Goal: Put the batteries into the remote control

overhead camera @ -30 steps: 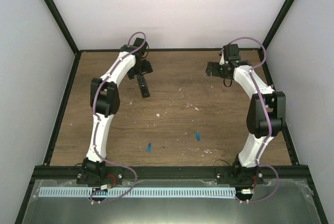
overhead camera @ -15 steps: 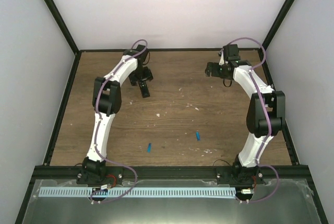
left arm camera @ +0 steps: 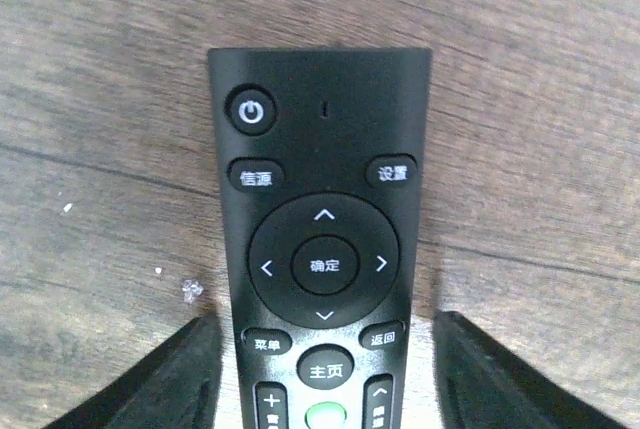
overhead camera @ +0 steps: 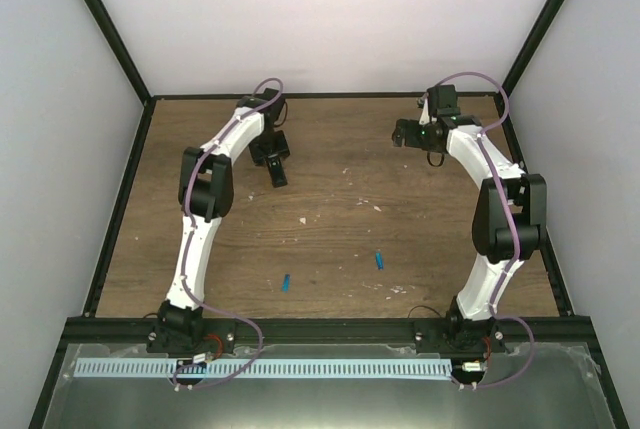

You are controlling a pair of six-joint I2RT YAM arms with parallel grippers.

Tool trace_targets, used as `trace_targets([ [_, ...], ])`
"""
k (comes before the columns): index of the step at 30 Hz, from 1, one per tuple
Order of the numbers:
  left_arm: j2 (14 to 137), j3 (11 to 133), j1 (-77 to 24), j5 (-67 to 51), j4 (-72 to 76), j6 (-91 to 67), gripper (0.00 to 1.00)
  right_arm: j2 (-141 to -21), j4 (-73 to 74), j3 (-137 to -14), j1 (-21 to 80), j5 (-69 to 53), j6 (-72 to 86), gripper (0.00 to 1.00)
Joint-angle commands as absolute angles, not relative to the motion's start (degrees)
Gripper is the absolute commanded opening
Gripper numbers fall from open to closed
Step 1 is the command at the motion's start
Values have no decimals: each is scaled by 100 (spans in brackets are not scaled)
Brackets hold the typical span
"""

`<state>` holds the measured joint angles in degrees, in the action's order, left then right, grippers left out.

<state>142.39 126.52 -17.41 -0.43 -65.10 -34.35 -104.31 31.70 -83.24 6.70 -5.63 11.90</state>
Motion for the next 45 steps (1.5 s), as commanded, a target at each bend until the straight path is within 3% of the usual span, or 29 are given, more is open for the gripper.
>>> trace_targets([
  [1, 14513, 12604, -1758, -217, -6636, -3384, 51, -10461, 3170, -8424, 721, -606, 1233, 100],
  [14, 14424, 12383, -1686, -1044, -6328, -2978, 0, -10331, 2943, -8231, 764, -1075, 983, 100],
  [23, 13538, 11680, -1626, -2035, -5220, -2787, 0, -10156, 2168, -7774, 1264, -2584, 936, 100],
  [30, 13429, 11689, -1772, -2391, -5090, -3077, 0, -10790, 2224, -8327, 1915, -3291, 1270, 94],
  [45, 13134, 11349, -2199, -2943, -4335, -3749, 0, -11620, 1968, -8716, 2079, -3991, 1857, 83],
])
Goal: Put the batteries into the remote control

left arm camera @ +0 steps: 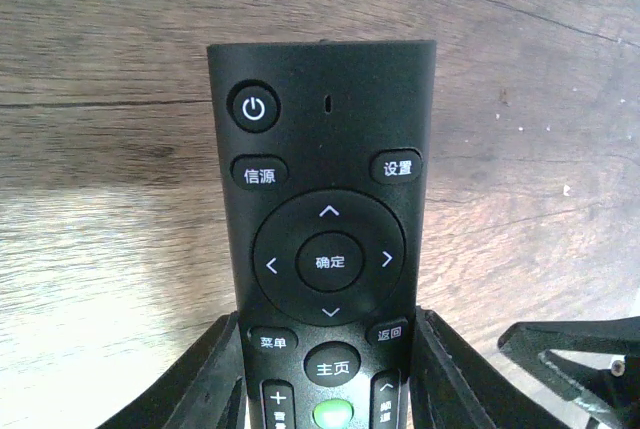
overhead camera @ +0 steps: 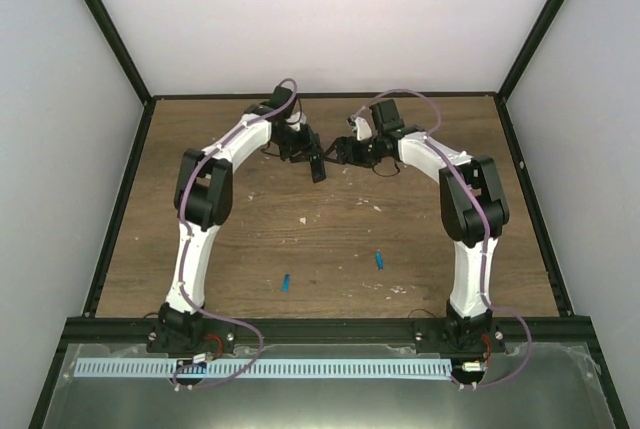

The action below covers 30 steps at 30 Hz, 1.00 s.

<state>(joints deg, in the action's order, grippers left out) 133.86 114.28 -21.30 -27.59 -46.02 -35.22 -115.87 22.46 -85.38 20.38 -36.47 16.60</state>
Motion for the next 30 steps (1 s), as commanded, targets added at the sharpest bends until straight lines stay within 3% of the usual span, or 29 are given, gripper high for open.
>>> trace_targets([
  [1, 13125, 11340, -2220, -2942, -4321, -3777, 0, -11646, 1951, -8714, 2094, -4024, 1882, 83],
  [30, 12925, 11253, -2439, -2888, -4024, -4200, 0, -12097, 2057, -8790, 2252, -4209, 1915, 57],
])
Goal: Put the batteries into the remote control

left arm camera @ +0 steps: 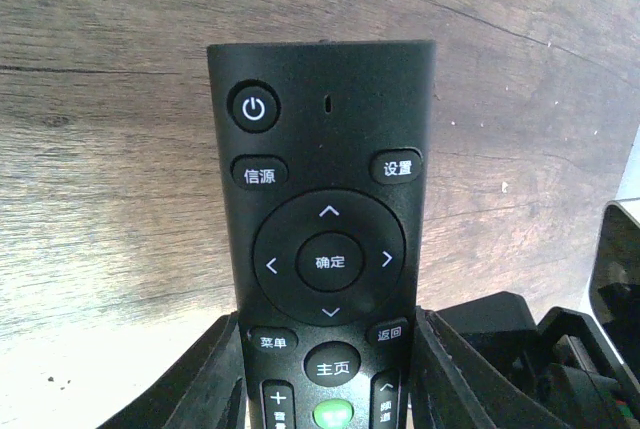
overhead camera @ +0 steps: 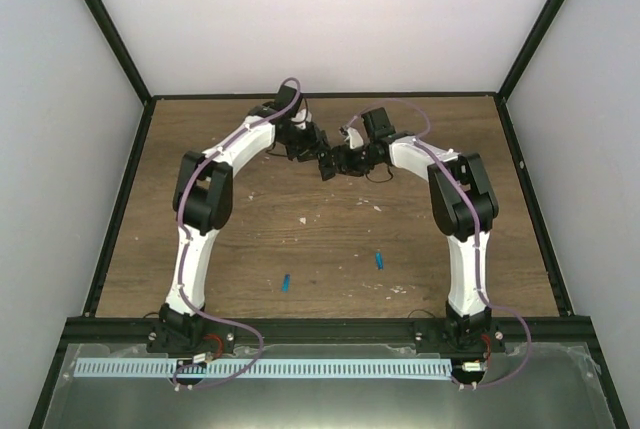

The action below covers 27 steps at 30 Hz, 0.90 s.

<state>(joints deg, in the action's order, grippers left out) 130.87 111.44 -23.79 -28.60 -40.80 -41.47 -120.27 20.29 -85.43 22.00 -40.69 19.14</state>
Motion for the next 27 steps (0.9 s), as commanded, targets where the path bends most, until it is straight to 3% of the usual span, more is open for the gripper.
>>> trace_targets([
  [1, 12928, 11266, -2441, -2869, -4033, -4194, 0, -12111, 2060, -8804, 2261, -4222, 1916, 55],
  [27, 13013, 11301, -2514, -2587, -4044, -4375, 0, -12241, 2086, -9018, 2259, -4438, 1925, 23],
])
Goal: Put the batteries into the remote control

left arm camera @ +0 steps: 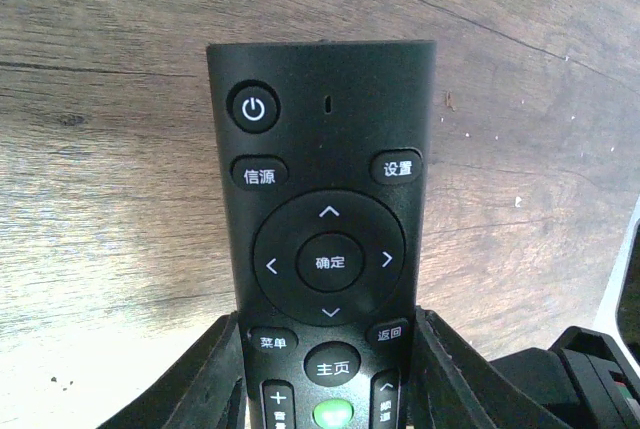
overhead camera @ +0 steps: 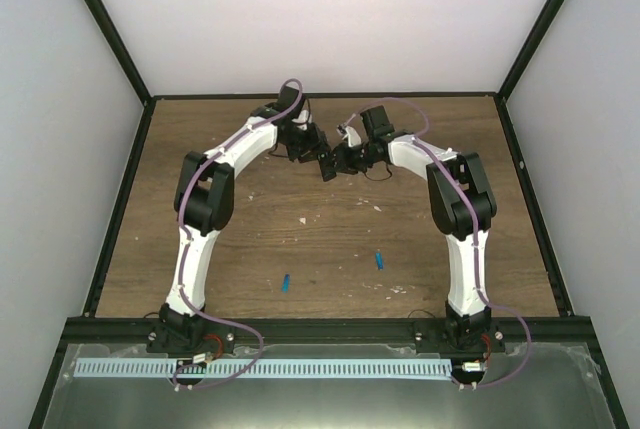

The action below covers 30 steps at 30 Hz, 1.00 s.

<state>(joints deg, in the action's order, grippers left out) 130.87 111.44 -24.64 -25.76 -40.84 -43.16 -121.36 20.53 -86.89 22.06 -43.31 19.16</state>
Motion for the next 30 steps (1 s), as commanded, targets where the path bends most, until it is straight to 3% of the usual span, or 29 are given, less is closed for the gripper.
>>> trace_targets([
  [1, 13021, 11303, -2514, -2585, -4044, -4370, 0, -12243, 2084, -9036, 2259, -4445, 1925, 21],
  [12, 13053, 11226, -2531, -2514, -3987, -4393, 2, -12256, 2147, -9094, 2259, -4431, 1917, 6],
  [18, 12894, 11031, -2531, -2484, -3741, -4384, 30, -12196, 2147, -9097, 2258, -4285, 1881, 3],
  [23, 12487, 10661, -2522, -2222, -3454, -4375, 72, -12094, 2227, -9088, 2261, -3964, 1820, 1],
  [25, 12165, 10306, -2507, -1923, -3245, -4349, 84, -12007, 2289, -9059, 2260, -3696, 1759, 1],
  [30, 11284, 9542, -2338, -1157, -2739, -4259, 99, -11722, 2454, -8894, 2255, -3021, 1498, 1],
])
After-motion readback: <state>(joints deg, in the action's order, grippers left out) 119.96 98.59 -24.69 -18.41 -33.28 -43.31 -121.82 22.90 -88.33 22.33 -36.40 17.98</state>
